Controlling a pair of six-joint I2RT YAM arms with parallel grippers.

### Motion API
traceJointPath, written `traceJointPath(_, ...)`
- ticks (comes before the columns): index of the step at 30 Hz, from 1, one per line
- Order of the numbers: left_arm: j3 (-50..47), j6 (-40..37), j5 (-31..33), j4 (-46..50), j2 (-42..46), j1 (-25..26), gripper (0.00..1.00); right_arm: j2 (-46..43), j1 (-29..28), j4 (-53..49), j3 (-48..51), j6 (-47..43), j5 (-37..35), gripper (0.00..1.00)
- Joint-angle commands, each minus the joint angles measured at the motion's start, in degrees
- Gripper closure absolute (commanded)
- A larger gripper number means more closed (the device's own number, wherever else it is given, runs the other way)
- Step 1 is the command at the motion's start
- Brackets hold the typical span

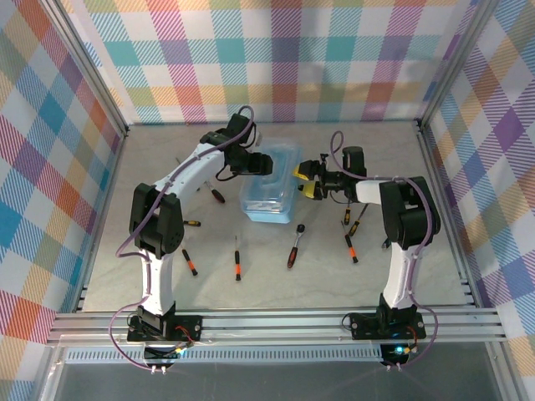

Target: Pack the tool kit

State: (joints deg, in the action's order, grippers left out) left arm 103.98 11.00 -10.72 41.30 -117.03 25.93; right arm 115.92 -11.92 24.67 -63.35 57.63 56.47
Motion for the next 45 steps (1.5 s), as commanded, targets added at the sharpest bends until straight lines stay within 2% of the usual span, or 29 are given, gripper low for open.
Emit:
traceJointPath(1,-3.0,0.2,-4.3,4.5,-1.7,0.5,0.60,1.1,-0.9,4.4,-0.1,1.3,2.4,0.20)
traceJointPath(5,-2.3,0.1,-3.6,5.4,-2.5,0.5,0.60,1.7,-1.7,10.1,-0.1,4.3,3.0,0.25)
traceJointPath(8,0.0,-0.5,0.5,8.8,-4.2,0.8,0.61,0.9,-1.9,19.5,1.0,9.3,4.1,0.28)
traceJointPath(15,1.2,-2.0,7.4,14.1,-7.1,1.0,0.61,0.7,-2.0,34.3,-0.1,18.5,7.7,0.35)
traceJointPath(18,1.5,-2.4,12.3,15.9,-8.2,1.5,0.63,1.4,-2.0,39.8,-0.6,22.5,7.5,0.37)
traceJointPath(23,1.1,-2.9,19.0,18.2,-9.9,1.7,0.67,3.3,-1.5,55.4,-1.7,33.3,6.3,0.38)
traceJointPath(27,0.8,-3.7,22.7,19.6,-11.1,1.8,0.68,1.6,-1.4,55.9,-2.3,31.6,6.8,0.38)
traceJointPath(35,-0.3,-4.1,24.2,19.5,-12.7,1.8,0.73,-3.5,-1.0,55.9,-2.2,28.6,7.8,0.41)
traceJointPath(41,0.1,-4.1,24.3,19.7,-13.4,1.7,0.74,-1.6,1.2,54.6,-1.3,30.1,7.1,0.42)
traceJointPath(43,0.2,-4.1,23.7,19.6,-13.3,1.8,0.74,-2.3,2.5,50.8,0.7,27.8,6.2,0.43)
traceJointPath(45,0.3,-4.0,22.4,19.6,-12.9,1.8,0.74,-4.9,3.5,37.2,1.9,19.1,5.8,0.41)
